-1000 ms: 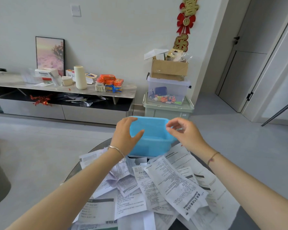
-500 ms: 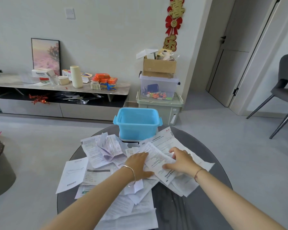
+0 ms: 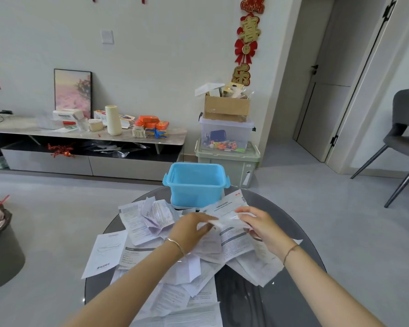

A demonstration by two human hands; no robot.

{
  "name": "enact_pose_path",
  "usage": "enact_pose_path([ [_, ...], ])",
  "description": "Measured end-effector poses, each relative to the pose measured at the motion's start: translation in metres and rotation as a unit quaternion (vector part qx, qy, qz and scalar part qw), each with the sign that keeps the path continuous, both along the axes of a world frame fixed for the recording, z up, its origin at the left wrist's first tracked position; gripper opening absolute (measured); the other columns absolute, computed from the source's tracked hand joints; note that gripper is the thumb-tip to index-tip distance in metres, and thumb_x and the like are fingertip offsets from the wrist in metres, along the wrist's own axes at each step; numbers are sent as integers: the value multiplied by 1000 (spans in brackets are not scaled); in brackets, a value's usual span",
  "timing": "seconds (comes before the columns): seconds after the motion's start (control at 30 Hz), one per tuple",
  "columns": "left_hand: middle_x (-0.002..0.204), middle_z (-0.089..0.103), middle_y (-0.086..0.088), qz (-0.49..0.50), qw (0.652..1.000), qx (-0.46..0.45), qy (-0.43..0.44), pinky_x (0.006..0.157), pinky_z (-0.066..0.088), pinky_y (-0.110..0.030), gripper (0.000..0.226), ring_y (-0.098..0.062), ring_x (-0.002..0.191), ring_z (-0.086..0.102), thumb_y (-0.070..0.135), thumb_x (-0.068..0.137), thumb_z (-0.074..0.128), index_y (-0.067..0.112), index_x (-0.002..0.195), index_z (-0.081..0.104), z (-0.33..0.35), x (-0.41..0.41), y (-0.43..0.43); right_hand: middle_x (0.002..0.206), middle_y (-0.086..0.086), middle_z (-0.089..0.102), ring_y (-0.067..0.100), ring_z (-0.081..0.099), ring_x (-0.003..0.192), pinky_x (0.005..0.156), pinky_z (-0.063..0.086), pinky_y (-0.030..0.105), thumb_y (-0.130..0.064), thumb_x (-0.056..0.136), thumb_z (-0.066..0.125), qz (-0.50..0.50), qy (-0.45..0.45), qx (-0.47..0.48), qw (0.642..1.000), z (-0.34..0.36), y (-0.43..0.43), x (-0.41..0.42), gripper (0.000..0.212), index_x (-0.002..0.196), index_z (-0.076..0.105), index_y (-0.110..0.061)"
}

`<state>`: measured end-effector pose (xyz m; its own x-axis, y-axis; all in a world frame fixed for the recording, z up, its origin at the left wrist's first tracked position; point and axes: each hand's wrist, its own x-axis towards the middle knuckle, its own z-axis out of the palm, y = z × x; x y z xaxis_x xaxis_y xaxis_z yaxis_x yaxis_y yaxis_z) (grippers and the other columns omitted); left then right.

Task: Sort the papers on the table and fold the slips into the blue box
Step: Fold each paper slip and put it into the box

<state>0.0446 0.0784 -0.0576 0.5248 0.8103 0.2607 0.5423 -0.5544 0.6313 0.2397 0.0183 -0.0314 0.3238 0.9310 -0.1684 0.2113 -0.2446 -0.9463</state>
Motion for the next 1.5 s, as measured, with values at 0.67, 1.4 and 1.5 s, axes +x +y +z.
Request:
enact_pose_path([
  [0.67, 116, 67, -4, -10, 879, -354, -318, 91, 51, -52, 43, -30, 101, 67, 27, 90, 64, 46, 125, 48, 20, -17, 2, 105, -16, 71, 10, 66, 98, 83, 54, 22, 1, 83, 67, 104, -113, 188, 970, 7, -19, -24, 48, 87, 73, -46],
  [1.4, 109, 71, -2, -70, 874, -283, -389, 79, 57, -27, 25, -17, 99, 69, 21, 81, 64, 7, 100, 54, 24, -17, -23, 88, 2, 75, 18, 71, 82, 72, 56, 23, -11, 84, 66, 54, 43, 189, 980, 1, -22, -31, 17, 70, 63, -4],
  [1.5, 115, 69, 3, -75, 868, -278, -405, 83, 56, -30, 45, -15, 105, 66, 23, 78, 67, 18, 122, 56, 25, -16, -22, 88, 5, 75, 20, 72, 81, 70, 57, 24, -6, 86, 64, 91, 23, 156, 983, -2, -22, -29, 19, 78, 60, 12],
])
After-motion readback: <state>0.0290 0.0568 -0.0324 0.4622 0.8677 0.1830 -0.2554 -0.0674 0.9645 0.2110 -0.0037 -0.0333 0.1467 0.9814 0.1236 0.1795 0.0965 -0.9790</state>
